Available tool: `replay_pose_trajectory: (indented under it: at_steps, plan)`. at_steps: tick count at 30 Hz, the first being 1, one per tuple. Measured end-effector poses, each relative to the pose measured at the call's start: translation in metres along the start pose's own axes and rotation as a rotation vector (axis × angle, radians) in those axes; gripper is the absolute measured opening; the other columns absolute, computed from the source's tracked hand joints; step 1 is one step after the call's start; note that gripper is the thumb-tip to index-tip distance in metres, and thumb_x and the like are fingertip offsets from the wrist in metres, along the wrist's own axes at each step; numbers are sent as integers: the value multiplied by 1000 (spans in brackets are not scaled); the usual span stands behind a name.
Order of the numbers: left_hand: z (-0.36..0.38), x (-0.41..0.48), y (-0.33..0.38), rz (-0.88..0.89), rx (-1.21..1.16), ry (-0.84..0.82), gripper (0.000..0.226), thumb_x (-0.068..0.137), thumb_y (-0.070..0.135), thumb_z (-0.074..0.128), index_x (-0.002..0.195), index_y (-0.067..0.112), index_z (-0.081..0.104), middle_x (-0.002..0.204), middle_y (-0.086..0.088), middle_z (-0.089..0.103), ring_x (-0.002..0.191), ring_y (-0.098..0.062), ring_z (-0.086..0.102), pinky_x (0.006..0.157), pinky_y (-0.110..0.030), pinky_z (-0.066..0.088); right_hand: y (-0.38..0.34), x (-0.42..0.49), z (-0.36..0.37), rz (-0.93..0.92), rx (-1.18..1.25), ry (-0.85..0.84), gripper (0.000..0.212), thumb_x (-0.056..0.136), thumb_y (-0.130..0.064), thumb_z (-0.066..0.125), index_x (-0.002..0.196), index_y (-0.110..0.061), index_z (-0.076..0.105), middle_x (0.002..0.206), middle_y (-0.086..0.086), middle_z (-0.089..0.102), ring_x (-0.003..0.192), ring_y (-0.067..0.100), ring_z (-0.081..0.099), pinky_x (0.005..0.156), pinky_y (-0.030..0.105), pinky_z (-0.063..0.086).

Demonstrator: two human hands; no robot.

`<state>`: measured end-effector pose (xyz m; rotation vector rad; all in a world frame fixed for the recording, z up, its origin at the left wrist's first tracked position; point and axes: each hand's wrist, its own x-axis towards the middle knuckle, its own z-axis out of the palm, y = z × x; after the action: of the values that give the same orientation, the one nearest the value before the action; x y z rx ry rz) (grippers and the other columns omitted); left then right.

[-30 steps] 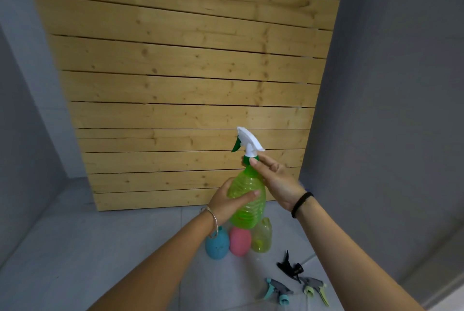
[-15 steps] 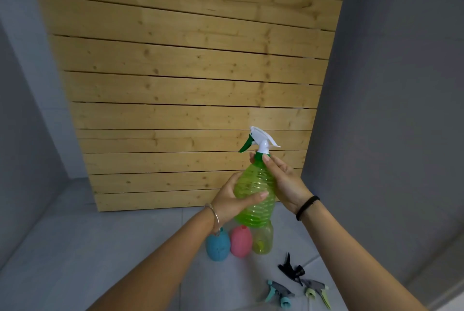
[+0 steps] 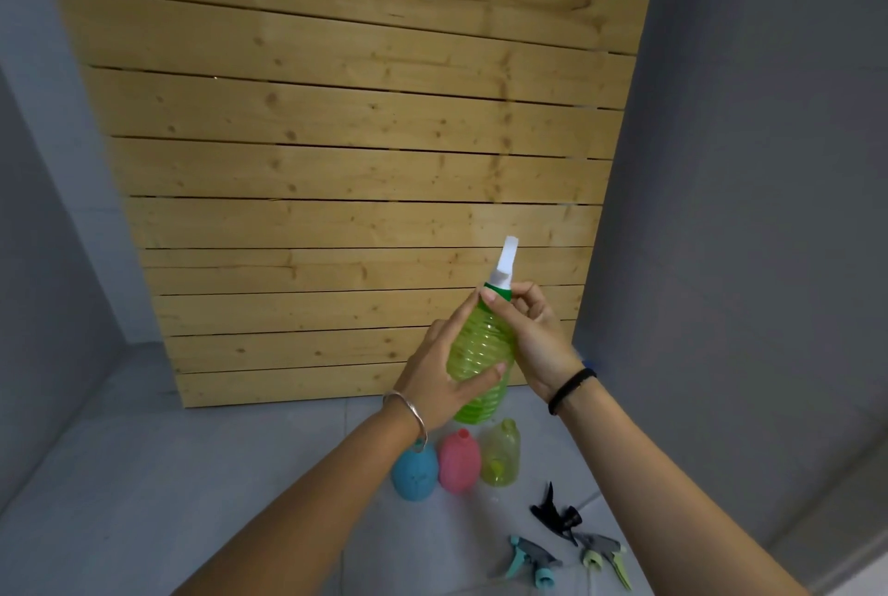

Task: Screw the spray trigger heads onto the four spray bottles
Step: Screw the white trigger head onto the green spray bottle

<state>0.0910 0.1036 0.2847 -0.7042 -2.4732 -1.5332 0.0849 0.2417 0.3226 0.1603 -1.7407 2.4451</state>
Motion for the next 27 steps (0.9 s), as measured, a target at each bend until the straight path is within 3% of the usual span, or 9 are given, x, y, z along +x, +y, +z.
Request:
replay_pose_trajectory:
  at_steps: [3, 6, 9, 13, 16, 19, 21, 23, 27]
  plan:
    - [-1, 1, 0, 27, -41, -2, 84, 69, 61, 63, 136, 63, 13, 134, 19, 41, 115, 25, 34, 90, -2, 31, 0, -1, 0, 14, 12, -38, 20, 81, -18, 67, 97, -12, 56, 81, 0, 70, 74, 13, 66, 66, 27, 56]
    - [-4, 2, 1, 53, -67, -10, 84, 71, 60, 63, 138, 61, 14, 133, 24, 39, 124, 13, 36, 97, -16, 35, -3, -1, 0, 56, 11, -95, 32, 89, -30, 57, 114, -11, 61, 98, 5, 70, 90, 16, 67, 82, 30, 56]
    - [-5, 1, 1, 59, -54, 3, 84, 70, 61, 64, 138, 61, 14, 132, 24, 40, 120, 19, 37, 94, -6, 33, -6, 0, 2, 57, 14, -107, 32, 91, -27, 55, 115, -8, 63, 96, 6, 70, 89, 16, 67, 79, 27, 56]
    - [-7, 1, -1, 47, -14, 15, 82, 67, 61, 64, 133, 66, 16, 130, 13, 45, 111, 27, 38, 86, 6, 31, -4, 0, 8, 39, 47, -17, 16, 83, -18, 67, 97, -13, 61, 81, 3, 64, 72, 14, 64, 68, 27, 57]
    - [-8, 2, -2, 52, -32, 7, 82, 67, 60, 65, 134, 65, 17, 133, 14, 45, 114, 22, 40, 92, -5, 36, -2, -1, 10, 48, 60, -24, 19, 85, -20, 65, 101, -11, 62, 88, 7, 66, 76, 16, 65, 70, 28, 57]
    - [-9, 3, -2, 67, -60, 14, 83, 70, 58, 66, 138, 60, 18, 134, 22, 41, 122, 14, 40, 101, -21, 39, -5, 0, 10, 100, 61, -101, 31, 94, -29, 51, 117, -13, 62, 112, 2, 71, 98, 12, 68, 81, 25, 56]
    - [-10, 4, -2, 77, -66, 11, 83, 71, 57, 66, 138, 59, 19, 133, 28, 38, 126, 9, 39, 103, -26, 38, -9, 1, 8, 129, 75, -137, 35, 95, -29, 47, 123, -12, 60, 116, 0, 70, 104, 11, 66, 82, 23, 55]
    - [-10, 4, -3, 75, -67, 12, 84, 70, 59, 67, 138, 59, 18, 135, 24, 40, 125, 9, 41, 102, -24, 39, -11, 1, 8, 124, 74, -148, 35, 93, -27, 51, 121, -8, 60, 106, 1, 72, 97, 12, 67, 79, 23, 55]
    - [-11, 4, -3, 60, 16, 40, 80, 64, 65, 63, 129, 71, 16, 128, 16, 47, 109, 23, 42, 87, 3, 33, -7, 2, 15, 65, 70, -7, 15, 81, -15, 69, 94, -11, 62, 66, -5, 67, 64, 10, 65, 63, 23, 56]
